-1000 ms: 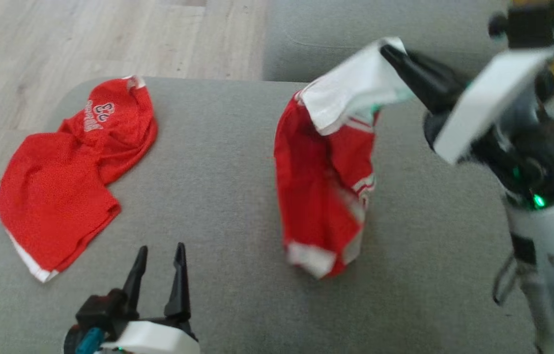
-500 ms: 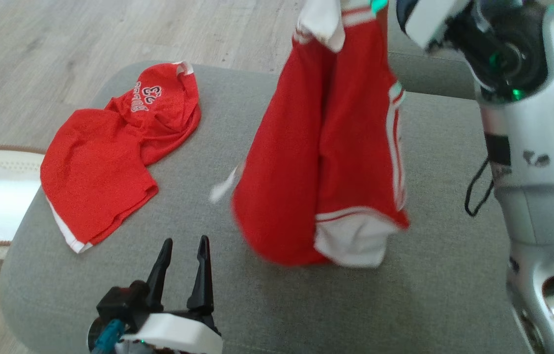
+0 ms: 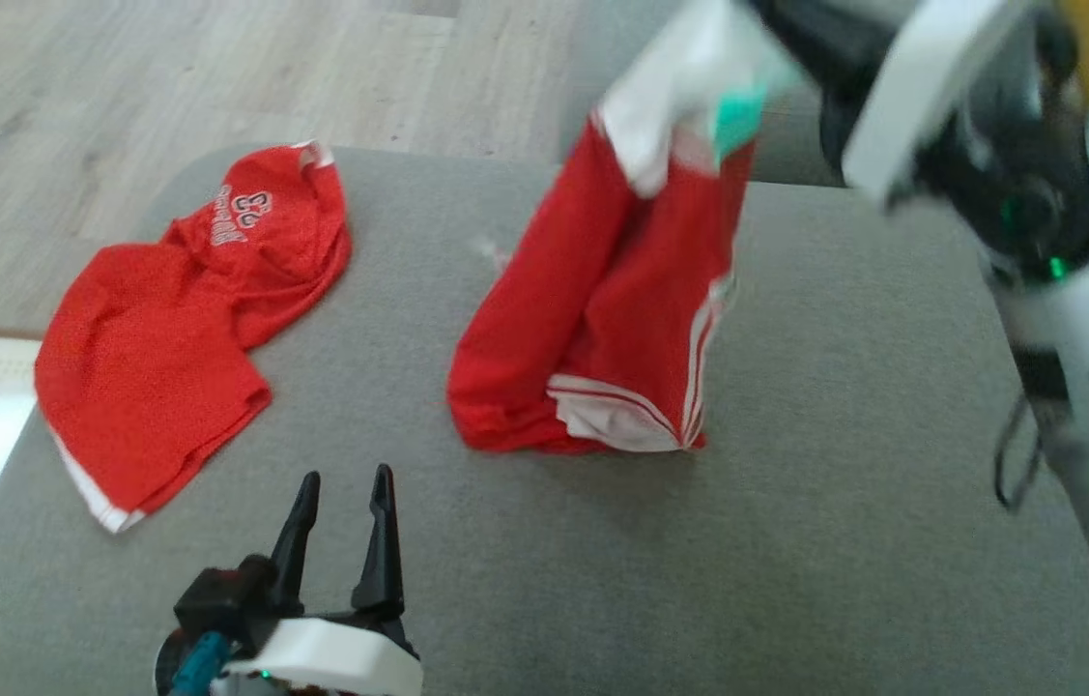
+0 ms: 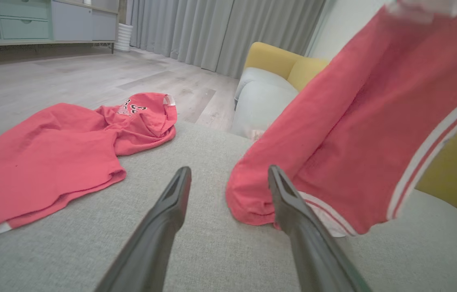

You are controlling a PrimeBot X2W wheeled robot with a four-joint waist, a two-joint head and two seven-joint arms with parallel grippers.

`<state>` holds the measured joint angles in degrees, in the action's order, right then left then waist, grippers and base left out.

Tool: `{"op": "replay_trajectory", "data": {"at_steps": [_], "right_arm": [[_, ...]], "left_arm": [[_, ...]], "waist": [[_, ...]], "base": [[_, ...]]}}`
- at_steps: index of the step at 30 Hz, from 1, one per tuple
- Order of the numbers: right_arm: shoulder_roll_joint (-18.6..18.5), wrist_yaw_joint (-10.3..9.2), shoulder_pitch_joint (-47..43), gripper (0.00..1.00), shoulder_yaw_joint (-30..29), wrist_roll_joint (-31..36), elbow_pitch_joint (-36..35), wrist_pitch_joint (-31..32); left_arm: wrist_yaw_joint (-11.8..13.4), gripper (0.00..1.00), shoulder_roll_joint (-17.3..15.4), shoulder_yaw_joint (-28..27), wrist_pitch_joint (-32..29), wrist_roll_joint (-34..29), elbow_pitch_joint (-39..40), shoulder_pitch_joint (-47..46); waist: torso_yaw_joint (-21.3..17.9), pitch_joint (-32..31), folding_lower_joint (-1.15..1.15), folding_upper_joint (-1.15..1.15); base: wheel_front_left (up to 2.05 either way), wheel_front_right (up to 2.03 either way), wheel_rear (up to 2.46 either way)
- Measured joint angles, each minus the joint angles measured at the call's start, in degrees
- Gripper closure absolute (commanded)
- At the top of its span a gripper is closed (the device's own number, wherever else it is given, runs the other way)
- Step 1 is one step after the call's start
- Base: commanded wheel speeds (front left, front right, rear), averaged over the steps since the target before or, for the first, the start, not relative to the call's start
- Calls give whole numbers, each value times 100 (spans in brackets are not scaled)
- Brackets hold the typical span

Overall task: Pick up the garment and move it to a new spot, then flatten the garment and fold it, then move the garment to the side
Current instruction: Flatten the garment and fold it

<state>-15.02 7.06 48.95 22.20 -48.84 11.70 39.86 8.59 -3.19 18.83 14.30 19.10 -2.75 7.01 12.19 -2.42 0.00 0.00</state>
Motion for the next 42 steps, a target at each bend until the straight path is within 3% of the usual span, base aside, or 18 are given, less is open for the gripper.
{"op": "replay_trajectory", "data": {"at_steps": [8, 17, 24, 25, 26, 34, 37, 42], "right_arm": [[-940, 0, -1738, 100, -43, -466, -944, 820], [-1657, 0, -3165, 100, -427, -220, -827, 1116], [-1547, 0, -3835, 100, -526, 402, -148, 733], [-1503, 0, -3859, 78, -514, 545, -64, 617], [-1465, 0, -3879, 0, -486, 686, 7, 503], [-1412, 0, -3898, 0, -414, 1548, 300, -452], [-1349, 0, -3889, 0, -600, 2069, 175, -1223], [-824, 0, -3928, 0, -1238, 2944, -171, -2654]], "left_arm": [[-19, 0, 0, -89, 0, -80, 56, 1], [-57, 0, 0, -102, 0, -89, 59, -14], [-59, 0, 0, -98, 0, -90, 47, -19], [-59, 0, 0, -98, 0, -89, 44, -20], [-59, 0, 0, -98, 0, -90, 38, -20], [-110, 0, 0, -104, 0, -140, -35, -20], [-136, 0, 0, -118, 0, -166, -45, -20], [-154, 0, 0, -133, 0, -182, -55, -19]], "waist": [[-432, 35, 0, 0], [-646, 152, 0, 0], [-683, 164, 0, 0], [-686, 166, 0, 0], [-688, 167, 0, 0], [-728, 147, 0, 0], [-724, 134, 0, 0], [-717, 103, 0, 0]], "base": [[0, 0, 0], [0, 0, 0], [0, 0, 0], [0, 0, 0], [0, 0, 0], [0, 0, 0], [0, 0, 0], [0, 0, 0]]}}
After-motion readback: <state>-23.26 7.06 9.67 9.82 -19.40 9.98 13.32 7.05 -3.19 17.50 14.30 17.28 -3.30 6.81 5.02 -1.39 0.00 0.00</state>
